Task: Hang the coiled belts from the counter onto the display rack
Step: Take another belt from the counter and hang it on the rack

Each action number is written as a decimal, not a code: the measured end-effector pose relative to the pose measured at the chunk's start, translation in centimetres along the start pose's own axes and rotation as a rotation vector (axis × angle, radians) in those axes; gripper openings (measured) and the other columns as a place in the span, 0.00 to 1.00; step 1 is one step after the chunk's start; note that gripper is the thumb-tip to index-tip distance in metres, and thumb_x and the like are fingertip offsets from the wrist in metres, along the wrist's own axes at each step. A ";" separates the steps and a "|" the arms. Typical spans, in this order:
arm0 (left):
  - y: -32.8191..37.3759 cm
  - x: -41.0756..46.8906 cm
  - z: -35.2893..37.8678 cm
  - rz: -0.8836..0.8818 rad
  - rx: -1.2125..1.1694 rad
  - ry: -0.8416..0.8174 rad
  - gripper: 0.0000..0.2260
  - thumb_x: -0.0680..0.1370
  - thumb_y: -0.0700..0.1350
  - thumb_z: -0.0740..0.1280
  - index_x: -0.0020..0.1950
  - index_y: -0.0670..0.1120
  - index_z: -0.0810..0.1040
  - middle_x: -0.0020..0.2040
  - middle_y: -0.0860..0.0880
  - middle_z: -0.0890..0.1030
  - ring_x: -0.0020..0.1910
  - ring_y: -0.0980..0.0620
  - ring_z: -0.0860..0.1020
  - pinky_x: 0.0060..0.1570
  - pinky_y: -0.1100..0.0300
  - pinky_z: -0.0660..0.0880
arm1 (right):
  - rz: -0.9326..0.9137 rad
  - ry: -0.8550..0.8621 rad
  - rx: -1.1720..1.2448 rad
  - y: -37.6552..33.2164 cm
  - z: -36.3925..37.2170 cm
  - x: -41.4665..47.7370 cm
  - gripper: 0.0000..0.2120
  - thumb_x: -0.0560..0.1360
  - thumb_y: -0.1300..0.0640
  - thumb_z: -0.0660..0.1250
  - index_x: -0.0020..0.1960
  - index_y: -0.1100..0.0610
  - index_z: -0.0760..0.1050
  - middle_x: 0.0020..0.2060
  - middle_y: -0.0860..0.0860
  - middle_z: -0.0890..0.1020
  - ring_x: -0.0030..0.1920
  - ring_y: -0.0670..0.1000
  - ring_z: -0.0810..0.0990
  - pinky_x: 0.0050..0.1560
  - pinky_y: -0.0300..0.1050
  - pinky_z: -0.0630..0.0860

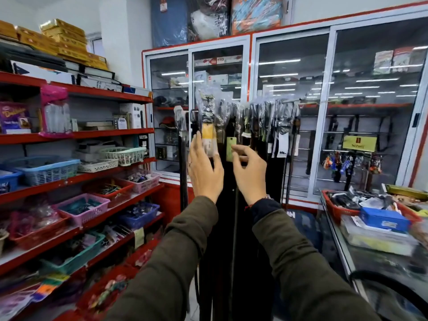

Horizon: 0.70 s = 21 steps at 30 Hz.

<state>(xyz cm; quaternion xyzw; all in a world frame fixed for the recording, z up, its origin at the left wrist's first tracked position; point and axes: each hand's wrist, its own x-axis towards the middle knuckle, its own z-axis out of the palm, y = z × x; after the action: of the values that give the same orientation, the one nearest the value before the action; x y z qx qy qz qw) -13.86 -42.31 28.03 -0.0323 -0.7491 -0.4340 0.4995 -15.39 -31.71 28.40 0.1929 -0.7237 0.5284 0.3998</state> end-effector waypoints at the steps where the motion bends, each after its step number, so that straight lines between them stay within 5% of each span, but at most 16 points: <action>1: -0.1 -1.4 0.7 0.043 0.099 0.000 0.29 0.82 0.49 0.59 0.82 0.48 0.51 0.83 0.47 0.54 0.82 0.47 0.52 0.79 0.48 0.50 | -0.026 0.001 -0.017 0.9 -0.8 -0.9 0.12 0.80 0.56 0.64 0.61 0.51 0.80 0.54 0.46 0.84 0.49 0.41 0.82 0.51 0.39 0.81; 4: -0.4 -5.9 2.9 0.192 0.279 -0.063 0.31 0.83 0.51 0.57 0.82 0.47 0.48 0.84 0.47 0.46 0.83 0.45 0.42 0.79 0.44 0.37 | -0.078 -0.010 -0.093 4.0 -3.4 -4.0 0.14 0.81 0.56 0.62 0.64 0.52 0.77 0.60 0.45 0.80 0.60 0.44 0.79 0.60 0.44 0.79; 9: -1.2 -14.2 8.0 0.254 0.258 -0.319 0.28 0.83 0.50 0.56 0.82 0.49 0.50 0.84 0.49 0.46 0.82 0.49 0.39 0.81 0.44 0.39 | 0.012 0.000 -0.321 10.1 -9.1 -9.5 0.20 0.82 0.55 0.60 0.73 0.51 0.70 0.74 0.46 0.67 0.76 0.49 0.65 0.74 0.52 0.68; 13: -1.3 -20.2 12.7 0.209 0.204 -0.498 0.27 0.84 0.50 0.56 0.82 0.49 0.52 0.84 0.50 0.46 0.83 0.50 0.40 0.81 0.46 0.42 | 0.235 -0.026 -0.539 15.7 -14.7 -13.7 0.24 0.82 0.53 0.60 0.77 0.53 0.63 0.80 0.49 0.58 0.82 0.54 0.51 0.79 0.58 0.58; 21: 0.7 -30.0 21.8 0.183 0.052 -0.884 0.24 0.84 0.50 0.55 0.81 0.50 0.57 0.83 0.53 0.50 0.83 0.52 0.43 0.81 0.49 0.41 | 0.795 0.079 -0.727 23.6 -26.0 -20.0 0.27 0.83 0.55 0.59 0.79 0.61 0.58 0.80 0.59 0.53 0.81 0.60 0.51 0.80 0.58 0.53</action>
<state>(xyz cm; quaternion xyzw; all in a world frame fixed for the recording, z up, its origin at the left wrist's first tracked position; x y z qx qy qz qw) -14.27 -15.46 2.46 -0.2682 -0.8951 -0.3136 0.1688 -10.08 -2.07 1.49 -0.2664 -0.8617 0.3610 0.2369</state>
